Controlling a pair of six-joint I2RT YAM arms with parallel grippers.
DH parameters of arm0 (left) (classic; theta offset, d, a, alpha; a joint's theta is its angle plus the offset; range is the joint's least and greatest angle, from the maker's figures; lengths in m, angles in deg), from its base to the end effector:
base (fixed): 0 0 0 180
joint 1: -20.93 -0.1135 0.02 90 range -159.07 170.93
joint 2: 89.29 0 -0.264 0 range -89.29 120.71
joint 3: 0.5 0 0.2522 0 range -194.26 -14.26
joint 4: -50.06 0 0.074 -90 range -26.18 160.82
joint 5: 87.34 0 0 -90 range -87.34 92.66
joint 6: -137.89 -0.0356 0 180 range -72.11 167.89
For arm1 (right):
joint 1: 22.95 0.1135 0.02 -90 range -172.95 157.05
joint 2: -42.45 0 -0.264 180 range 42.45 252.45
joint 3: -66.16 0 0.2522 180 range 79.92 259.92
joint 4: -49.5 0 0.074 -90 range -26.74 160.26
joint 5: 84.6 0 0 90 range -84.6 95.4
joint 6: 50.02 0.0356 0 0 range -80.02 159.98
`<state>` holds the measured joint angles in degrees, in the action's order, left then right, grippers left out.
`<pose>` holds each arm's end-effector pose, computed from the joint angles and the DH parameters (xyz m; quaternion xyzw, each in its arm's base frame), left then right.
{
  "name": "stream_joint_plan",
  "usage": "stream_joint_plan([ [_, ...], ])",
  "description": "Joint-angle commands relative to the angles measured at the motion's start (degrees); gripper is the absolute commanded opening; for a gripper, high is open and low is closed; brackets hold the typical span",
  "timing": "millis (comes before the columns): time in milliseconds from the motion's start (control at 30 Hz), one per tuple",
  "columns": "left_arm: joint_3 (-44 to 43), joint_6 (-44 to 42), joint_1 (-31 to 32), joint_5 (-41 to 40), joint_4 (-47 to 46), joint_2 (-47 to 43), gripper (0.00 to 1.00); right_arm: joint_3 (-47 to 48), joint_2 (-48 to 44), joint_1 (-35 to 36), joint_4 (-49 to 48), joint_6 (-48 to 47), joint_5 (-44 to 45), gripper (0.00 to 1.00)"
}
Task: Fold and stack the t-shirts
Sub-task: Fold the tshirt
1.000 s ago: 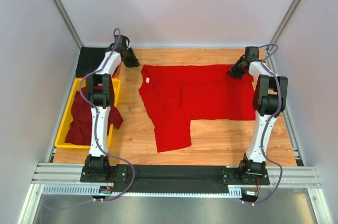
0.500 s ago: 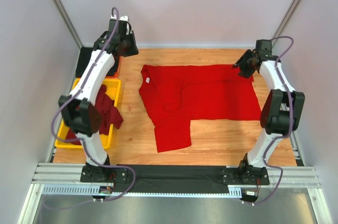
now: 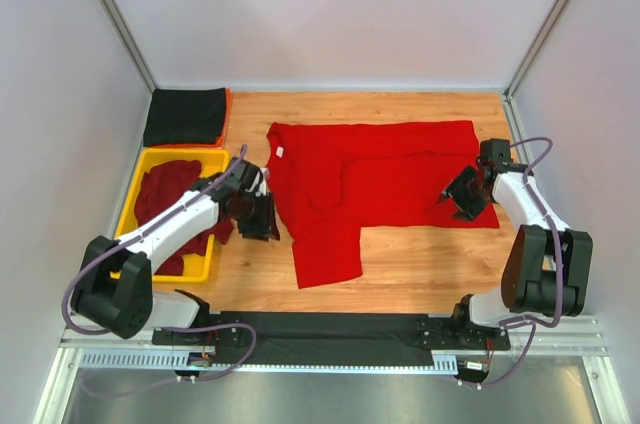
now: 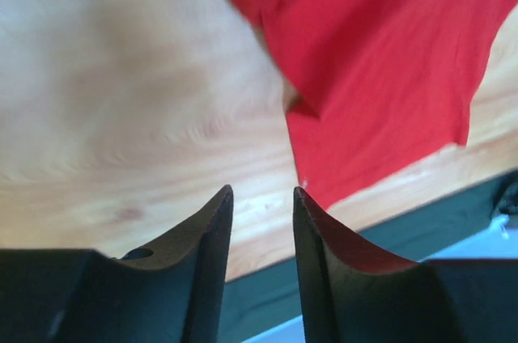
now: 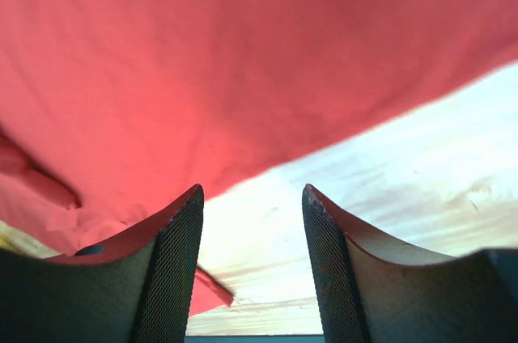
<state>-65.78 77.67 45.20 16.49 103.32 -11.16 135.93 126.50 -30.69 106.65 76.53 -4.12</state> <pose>0.2295 -0.1128 0.2165 -0.0218 0.9713 -0.1983 0.1295 0.2701 -0.0308 0.2104 0.3583 0.9160 0.1193 0.1354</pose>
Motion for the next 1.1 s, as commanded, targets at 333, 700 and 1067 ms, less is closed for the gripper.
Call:
stream_joint_plan([
  [333, 15.66, 13.98, 8.77, 6.13, -14.19, -10.45, 0.53, -5.56, -0.64, -10.70, -2.79, 3.88, 7.85, 0.51],
  [700, 18.13, 24.08, 21.50, -5.20, -12.35, -11.33, 0.51, -4.86, -2.57, -15.02, -1.47, 2.29, 9.43, 0.50],
  [1067, 17.26, 29.28, 28.71, -10.40, -15.69, -5.54, 0.47, -5.03, -4.77, -15.02, -0.77, 1.41, 13.21, 0.50],
])
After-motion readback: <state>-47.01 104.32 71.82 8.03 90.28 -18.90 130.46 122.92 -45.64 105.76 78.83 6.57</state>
